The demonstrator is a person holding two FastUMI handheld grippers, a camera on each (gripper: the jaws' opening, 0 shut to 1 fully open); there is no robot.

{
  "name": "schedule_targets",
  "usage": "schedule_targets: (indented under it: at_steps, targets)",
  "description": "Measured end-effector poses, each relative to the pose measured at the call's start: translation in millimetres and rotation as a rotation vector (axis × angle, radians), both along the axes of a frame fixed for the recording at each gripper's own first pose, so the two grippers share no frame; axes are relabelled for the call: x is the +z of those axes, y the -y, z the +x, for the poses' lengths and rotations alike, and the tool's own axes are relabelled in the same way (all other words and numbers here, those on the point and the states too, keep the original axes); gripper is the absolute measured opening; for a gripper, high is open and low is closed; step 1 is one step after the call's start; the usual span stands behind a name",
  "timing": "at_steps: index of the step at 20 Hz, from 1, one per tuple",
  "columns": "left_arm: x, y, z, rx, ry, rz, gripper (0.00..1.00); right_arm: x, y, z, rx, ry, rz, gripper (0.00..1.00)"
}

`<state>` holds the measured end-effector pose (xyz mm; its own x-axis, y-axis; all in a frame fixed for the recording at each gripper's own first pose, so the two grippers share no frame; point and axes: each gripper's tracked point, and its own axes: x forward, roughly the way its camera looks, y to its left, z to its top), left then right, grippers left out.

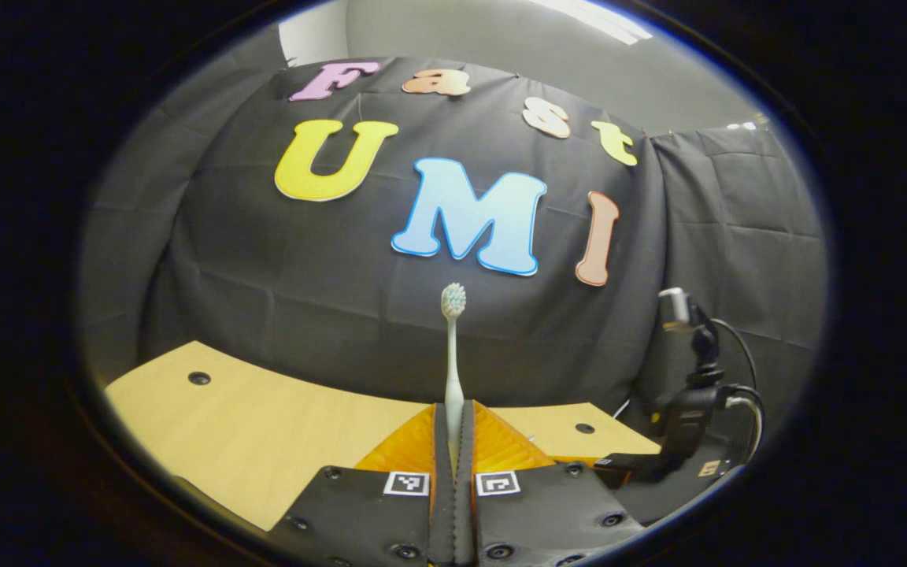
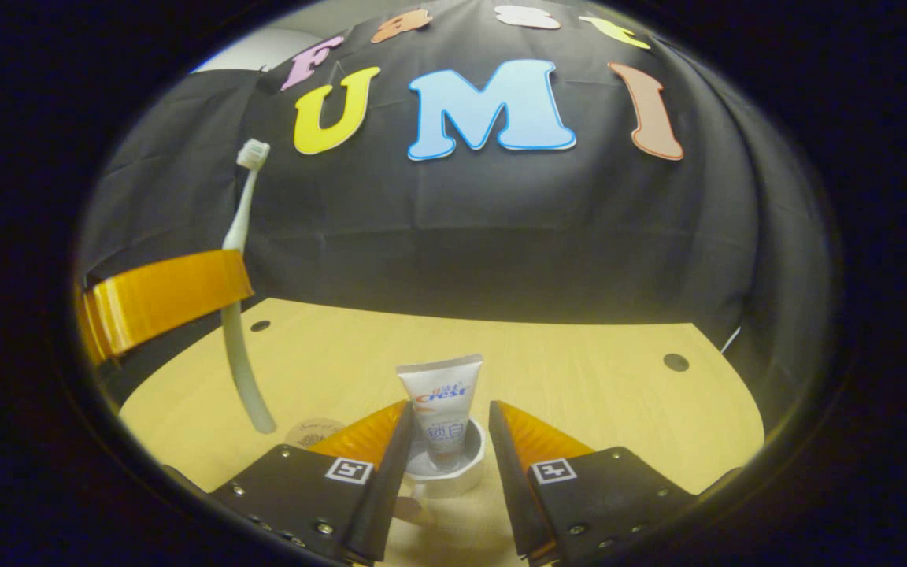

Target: Put the toothbrush and toothpaste on the desktop into the cup, then pick up the cup and place it on the coaster on the desktop.

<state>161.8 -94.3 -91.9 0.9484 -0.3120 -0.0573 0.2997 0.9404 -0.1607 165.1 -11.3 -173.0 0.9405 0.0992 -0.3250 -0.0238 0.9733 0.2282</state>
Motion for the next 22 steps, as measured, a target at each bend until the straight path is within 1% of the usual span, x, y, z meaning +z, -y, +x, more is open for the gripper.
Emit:
schedule_targets:
  at_steps: [1, 2, 3, 4, 5, 6, 8, 11, 14, 15, 17, 18, 19, 22]
  targets:
    - [0.4, 3.9, 2.6, -0.005, 0.005, -0.015, 0.07, 9.6, 9.6, -5.2, -0.022, 0.023, -0.005, 0.58]
    - [0.1, 11.5, 4.5, -0.016, 0.006, -0.034, 0.07, 20.3, 15.6, -11.2, -0.027, 0.054, 0.007, 0.61]
    - [-1.5, 18.2, 7.1, -0.022, 0.005, -0.050, 0.07, 27.3, 22.3, -17.7, -0.039, 0.076, 0.016, 0.75]
    - [-3.7, 22.7, 12.1, -0.028, 0.001, -0.057, 0.07, 32.8, 30.7, -23.9, -0.054, 0.091, 0.017, 0.80]
    - [-7.1, 28.2, 15.2, -0.033, -0.002, -0.061, 0.07, 35.5, 39.0, -30.8, -0.061, 0.097, 0.014, 0.80]
    - [-10.5, 34.6, 19.9, -0.037, -0.003, -0.067, 0.07, 34.9, 48.8, -37.5, -0.078, 0.092, 0.006, 0.84]
    - [-14.2, 43.2, 26.2, -0.044, -0.004, -0.091, 0.07, 34.2, 65.1, -50.0, -0.106, 0.083, 0.010, 0.87]
    - [-29.2, 50.5, 36.3, -0.040, -0.020, -0.101, 0.07, 27.4, 76.2, -64.6, -0.117, 0.048, 0.047, 0.86]
    - [-52.7, 56.0, 42.8, -0.033, -0.046, -0.059, 0.07, 18.0, 86.5, -71.6, -0.132, 0.018, 0.058, 0.87]
    - [-60.7, 57.7, 43.4, -0.036, -0.058, -0.047, 0.07, 13.8, 87.9, -72.5, -0.132, 0.004, 0.070, 0.86]
    - [-73.6, 61.2, 45.4, -0.040, -0.078, -0.034, 0.08, 7.0, 86.4, -72.8, -0.120, -0.028, 0.109, 0.87]
    - [-74.8, 60.7, 44.8, -0.036, -0.079, -0.029, 0.08, 4.8, 85.8, -72.6, -0.119, -0.041, 0.127, 0.87]
    - [-76.2, 61.2, 44.3, -0.032, -0.078, -0.020, 0.10, 3.5, 87.3, -71.5, -0.124, -0.048, 0.138, 0.86]
    - [-78.0, 62.8, 42.4, -0.033, -0.079, -0.013, 0.12, 4.5, 91.9, -69.9, -0.143, -0.051, 0.153, 0.86]
